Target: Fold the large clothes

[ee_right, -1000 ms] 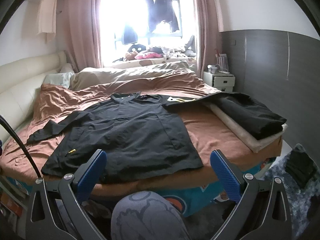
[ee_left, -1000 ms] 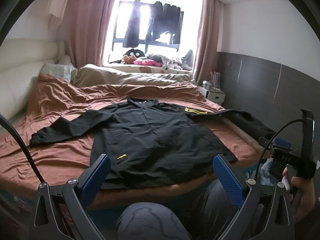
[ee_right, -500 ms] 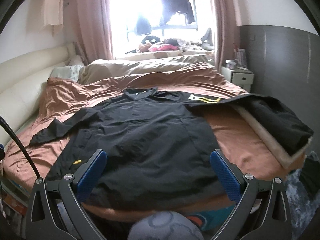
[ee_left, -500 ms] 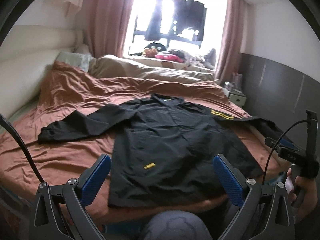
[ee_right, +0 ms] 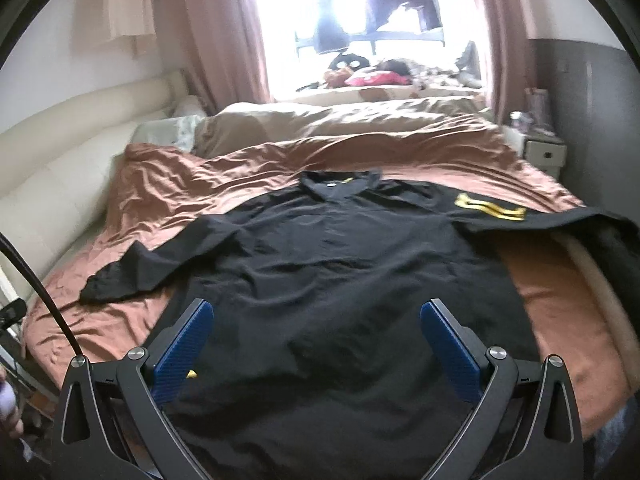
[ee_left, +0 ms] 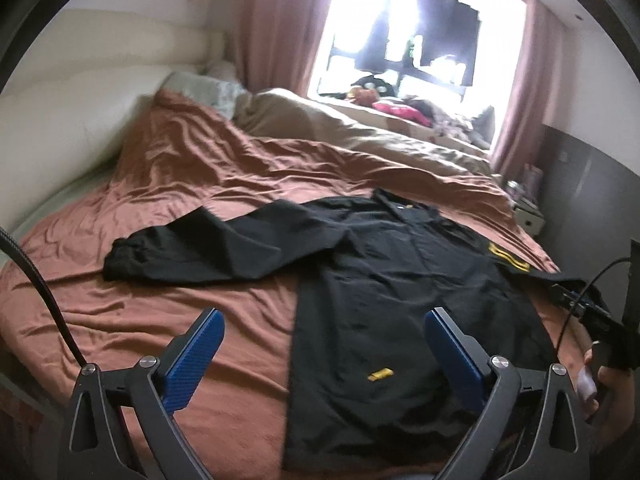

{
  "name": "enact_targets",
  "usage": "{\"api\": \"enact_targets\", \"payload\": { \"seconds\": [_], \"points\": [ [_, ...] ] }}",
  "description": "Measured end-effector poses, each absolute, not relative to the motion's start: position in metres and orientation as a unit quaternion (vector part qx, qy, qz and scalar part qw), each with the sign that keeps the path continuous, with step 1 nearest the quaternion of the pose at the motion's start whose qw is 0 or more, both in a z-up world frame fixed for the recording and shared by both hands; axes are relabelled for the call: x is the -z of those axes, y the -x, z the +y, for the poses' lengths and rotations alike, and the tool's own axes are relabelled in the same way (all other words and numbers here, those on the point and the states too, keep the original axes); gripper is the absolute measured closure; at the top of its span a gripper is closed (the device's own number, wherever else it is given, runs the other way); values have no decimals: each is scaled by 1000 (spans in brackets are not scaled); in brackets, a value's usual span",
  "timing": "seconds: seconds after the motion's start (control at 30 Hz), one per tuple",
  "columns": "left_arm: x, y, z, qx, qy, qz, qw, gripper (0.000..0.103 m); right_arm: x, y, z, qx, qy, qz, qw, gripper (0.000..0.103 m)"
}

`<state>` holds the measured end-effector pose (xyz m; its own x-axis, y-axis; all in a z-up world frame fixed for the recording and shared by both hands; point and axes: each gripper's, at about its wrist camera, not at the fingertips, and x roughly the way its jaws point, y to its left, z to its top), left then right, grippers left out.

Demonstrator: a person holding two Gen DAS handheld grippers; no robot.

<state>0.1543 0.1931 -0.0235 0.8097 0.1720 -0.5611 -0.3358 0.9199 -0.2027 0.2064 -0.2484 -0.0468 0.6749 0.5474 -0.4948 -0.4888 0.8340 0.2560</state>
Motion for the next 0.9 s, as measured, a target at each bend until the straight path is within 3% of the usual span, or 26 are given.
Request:
{"api": "enact_targets", "payload": {
  "seconds": [0.3,0.4,0.7,0.83,0.9],
  "points": [
    [54,-178,275,-196,217,297,909,25,55,-274,-220,-327,-69,300,894,0],
    [64,-181,303,-211,241,298,899,27,57,-292,-209,-340,-68,306,887,6],
    [108,-200,393,-246,342,311,852,34,72,-340,-180,-361,-67,322,873,6],
    [131,-215,426,-279,362,329,827,34,72,-353,-172,-360,-64,330,870,28],
    [147,-221,443,-288,394,329,809,37,71,-360,-171,-360,-68,331,870,28]
  ]
}}
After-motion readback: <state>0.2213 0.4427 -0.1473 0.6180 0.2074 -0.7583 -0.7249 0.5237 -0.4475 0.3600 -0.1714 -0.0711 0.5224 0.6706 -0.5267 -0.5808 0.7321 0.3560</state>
